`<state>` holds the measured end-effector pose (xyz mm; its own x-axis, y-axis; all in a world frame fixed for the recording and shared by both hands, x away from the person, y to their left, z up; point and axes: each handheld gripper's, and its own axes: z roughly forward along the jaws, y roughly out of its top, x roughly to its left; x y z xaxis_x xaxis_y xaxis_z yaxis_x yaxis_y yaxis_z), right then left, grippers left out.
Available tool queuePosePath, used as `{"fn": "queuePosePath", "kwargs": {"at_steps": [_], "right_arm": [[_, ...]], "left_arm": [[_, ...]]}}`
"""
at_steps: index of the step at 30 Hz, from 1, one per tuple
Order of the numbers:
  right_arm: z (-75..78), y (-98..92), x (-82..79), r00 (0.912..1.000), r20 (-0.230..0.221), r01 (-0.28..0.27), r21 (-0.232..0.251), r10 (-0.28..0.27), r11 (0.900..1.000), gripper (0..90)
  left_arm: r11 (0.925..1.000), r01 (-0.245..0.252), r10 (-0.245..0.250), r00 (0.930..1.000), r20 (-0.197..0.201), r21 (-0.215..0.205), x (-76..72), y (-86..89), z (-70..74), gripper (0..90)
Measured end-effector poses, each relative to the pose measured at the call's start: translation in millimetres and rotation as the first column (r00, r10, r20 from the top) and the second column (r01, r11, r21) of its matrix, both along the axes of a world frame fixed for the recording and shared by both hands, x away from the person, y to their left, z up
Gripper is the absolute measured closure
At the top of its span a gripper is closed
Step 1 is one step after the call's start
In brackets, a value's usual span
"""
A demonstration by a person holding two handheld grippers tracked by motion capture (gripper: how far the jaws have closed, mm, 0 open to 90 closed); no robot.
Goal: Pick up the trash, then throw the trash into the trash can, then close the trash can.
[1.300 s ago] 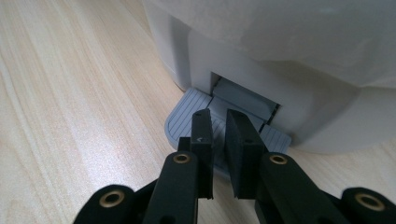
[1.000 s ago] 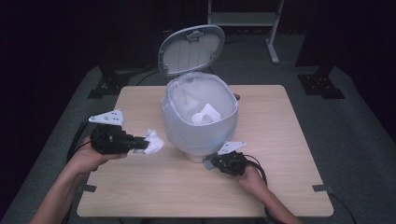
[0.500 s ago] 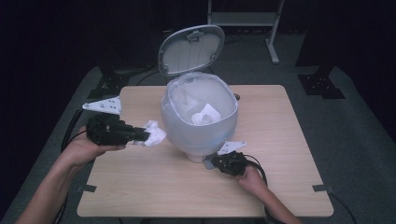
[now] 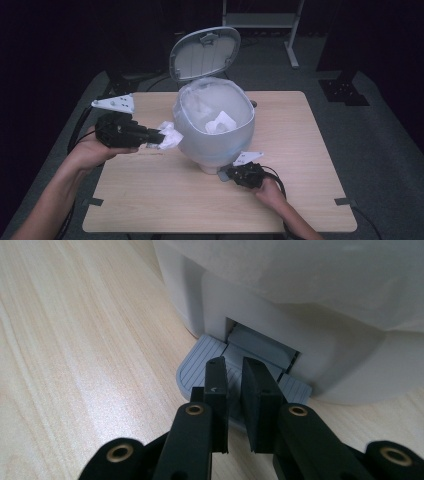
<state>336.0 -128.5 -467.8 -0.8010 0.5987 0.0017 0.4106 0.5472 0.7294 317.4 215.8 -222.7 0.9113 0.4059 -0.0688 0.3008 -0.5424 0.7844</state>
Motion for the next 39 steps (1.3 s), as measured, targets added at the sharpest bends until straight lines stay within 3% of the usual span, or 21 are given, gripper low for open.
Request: {"fn": "queuePosePath", "kwargs": {"at_steps": [18,24,39], "right_arm": [[0.2,0.2,0.2,1.0,0.0,-0.001,-0.003,0.001,1.0,81.3],[0.1,-0.2,0.5,1.0,0.002,-0.001,-0.002,0.001,1.0,81.3],[0.0,-0.2,0.4,1.0,0.003,-0.003,-0.002,0.003,1.0,81.3]], "left_arm": [[0.9999,0.01,-0.01,0.9999,0.01,0.008,13.6,-18.9,11.8,83.9],[0.9999,0.007,-0.008,0.9998,0.019,0.015,24.9,-27.0,20.3,83.9],[0.9995,0.015,-0.016,0.9998,0.015,0.027,38.9,-46.8,23.1,83.9]]}}
